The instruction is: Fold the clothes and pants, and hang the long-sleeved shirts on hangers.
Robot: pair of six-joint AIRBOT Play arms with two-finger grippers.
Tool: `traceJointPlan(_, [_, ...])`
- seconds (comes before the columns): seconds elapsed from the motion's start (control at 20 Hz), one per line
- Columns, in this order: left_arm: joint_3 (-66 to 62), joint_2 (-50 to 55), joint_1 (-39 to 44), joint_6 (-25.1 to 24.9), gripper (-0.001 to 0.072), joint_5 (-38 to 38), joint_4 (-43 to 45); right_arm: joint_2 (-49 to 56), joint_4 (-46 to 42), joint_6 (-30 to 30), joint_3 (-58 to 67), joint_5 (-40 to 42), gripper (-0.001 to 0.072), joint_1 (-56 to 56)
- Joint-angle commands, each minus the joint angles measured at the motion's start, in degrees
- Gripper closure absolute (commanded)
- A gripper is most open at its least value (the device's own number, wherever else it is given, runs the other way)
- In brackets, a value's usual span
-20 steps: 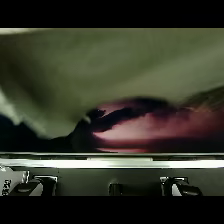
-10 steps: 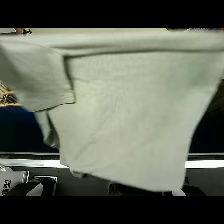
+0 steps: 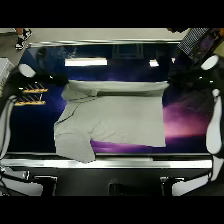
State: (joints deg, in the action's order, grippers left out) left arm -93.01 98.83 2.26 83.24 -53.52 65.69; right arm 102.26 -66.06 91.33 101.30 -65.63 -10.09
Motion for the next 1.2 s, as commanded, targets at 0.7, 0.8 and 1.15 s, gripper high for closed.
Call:
traceJointPlan(0.7, [1.73, -10.27, -10.97, -0.66, 0.0276, -21.7, -2.45, -5.46, 10.82, -8.35, 1.53, -19.56, 0.0236, -10.58])
traceJointPlan(0.8, [6.34, -17.46, -14.58, -0.85, 0.0276, -24.63, -2.47, -12.83, 11.1, -11.08, -4.81, -19.43, 0.0237, -15.26])
traceJointPlan(1.15, [30.1, -39.69, -21.29, -0.81, 0.0276, -24.87, -2.23, -31.36, 8.33, -13.05, -45.83, -18.95, 0.0236, -22.38])
